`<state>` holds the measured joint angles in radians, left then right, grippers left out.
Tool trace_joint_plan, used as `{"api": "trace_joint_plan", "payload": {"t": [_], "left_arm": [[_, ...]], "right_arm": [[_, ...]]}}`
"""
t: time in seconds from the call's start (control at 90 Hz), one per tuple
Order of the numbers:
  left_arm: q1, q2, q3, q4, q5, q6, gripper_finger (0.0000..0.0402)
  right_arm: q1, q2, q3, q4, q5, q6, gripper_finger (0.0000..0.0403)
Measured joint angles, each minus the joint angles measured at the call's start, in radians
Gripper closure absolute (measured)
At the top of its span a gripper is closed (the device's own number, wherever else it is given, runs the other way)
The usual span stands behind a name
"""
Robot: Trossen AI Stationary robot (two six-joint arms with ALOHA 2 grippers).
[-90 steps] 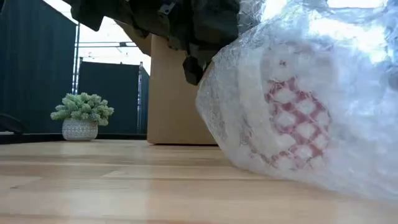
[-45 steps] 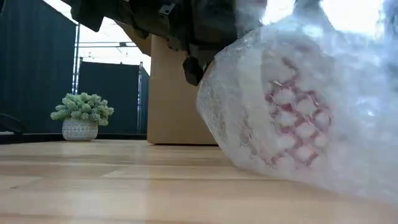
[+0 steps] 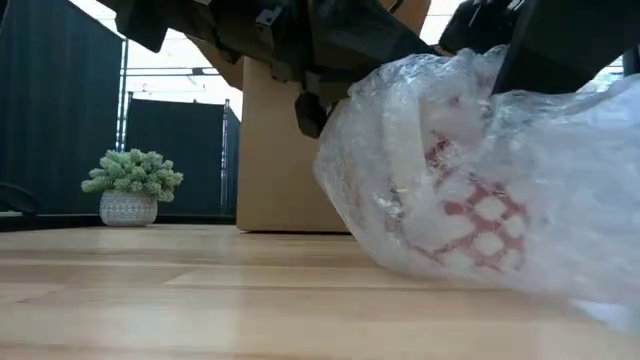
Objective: Wrap mug
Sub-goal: Wrap the red mug with bubble wrap
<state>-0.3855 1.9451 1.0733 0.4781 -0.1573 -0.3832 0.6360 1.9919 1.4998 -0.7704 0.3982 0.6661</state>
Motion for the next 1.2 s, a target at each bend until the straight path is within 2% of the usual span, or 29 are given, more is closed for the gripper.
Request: {"api": "trace_joint_plan", "payload": {"t": [0.289, 0.4, 0.522, 0.622, 0.756, 0.856, 1.2], "left_arm": [[-0.002, -0.188, -0.003, -0.242, -0.019, 0.004, 0.0402], [0.006, -0.264, -0.002, -0.383, -0.131, 0.039, 0.0402], [0.046, -0.276, -0.002, -0.509, -0.269, 0.051, 0.0402], [0.087, -0.221, -0.018, -0.409, -0.236, 0.060, 0.0402], [0.110, -0.121, -0.025, -0.190, -0.055, 0.076, 0.0402], [0.097, -0.093, -0.024, -0.041, 0.032, 0.083, 0.0402], [0.060, -0.011, -0.019, 0.012, 0.079, 0.060, 0.0402]], "right_arm": [[0.001, 0.002, -0.002, 0.003, 0.004, -0.007, 0.0140], [0.001, 0.003, -0.002, 0.006, 0.002, -0.021, 0.0140], [0.001, 0.003, -0.003, 0.009, -0.001, -0.029, 0.0140], [0.000, 0.003, -0.003, 0.010, -0.003, -0.039, 0.0140], [0.000, 0.003, -0.003, 0.010, -0.004, -0.041, 0.0140], [0.000, 0.004, -0.003, 0.011, -0.004, -0.042, 0.0140], [-0.011, 0.004, -0.003, 0.012, -0.011, -0.055, 0.0140]]}}
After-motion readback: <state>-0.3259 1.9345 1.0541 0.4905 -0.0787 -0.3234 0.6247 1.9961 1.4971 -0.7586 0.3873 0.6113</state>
